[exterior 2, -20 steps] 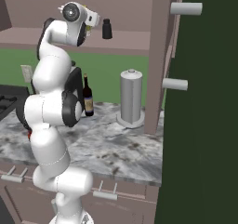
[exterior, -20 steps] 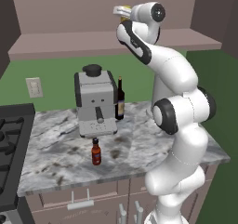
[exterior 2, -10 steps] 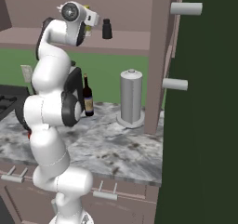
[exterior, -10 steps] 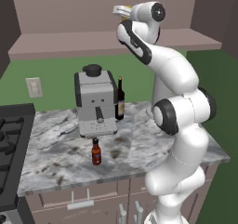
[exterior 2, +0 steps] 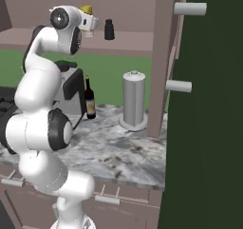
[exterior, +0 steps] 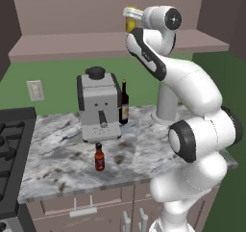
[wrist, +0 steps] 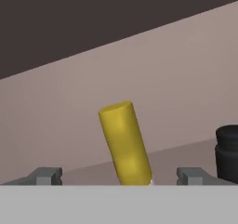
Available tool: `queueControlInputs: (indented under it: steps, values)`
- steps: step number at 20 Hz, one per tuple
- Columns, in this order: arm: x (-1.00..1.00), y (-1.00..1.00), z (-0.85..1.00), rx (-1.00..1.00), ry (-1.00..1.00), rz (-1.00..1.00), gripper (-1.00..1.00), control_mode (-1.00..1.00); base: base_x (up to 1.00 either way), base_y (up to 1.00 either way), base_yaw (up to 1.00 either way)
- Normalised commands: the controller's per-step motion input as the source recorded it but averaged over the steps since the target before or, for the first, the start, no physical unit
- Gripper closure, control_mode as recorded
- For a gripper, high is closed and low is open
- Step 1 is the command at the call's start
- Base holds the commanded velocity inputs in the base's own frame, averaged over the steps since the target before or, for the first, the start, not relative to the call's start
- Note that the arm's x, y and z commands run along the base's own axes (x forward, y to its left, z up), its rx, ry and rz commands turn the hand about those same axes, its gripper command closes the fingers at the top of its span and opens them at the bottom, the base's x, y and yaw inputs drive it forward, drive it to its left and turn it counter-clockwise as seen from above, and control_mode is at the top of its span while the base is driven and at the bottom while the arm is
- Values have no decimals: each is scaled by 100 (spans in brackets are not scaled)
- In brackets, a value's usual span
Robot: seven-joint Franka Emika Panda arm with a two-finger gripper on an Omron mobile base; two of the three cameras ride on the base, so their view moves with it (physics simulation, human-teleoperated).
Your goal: There are various items on the counter. Only move the condiments/shakers into the cabinet.
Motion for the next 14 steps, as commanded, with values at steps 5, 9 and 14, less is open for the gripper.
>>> queueControlInputs:
  steps: [5,9,14]
  values:
    - [-100,0,-31,0,0,-8,-100,-100,0,0,0]
    - [-100,0,-55,0,0,-6,-100,-100,0,0,0]
    - [-100,0,-67,0,8,-4,-100,-100,0,0,0]
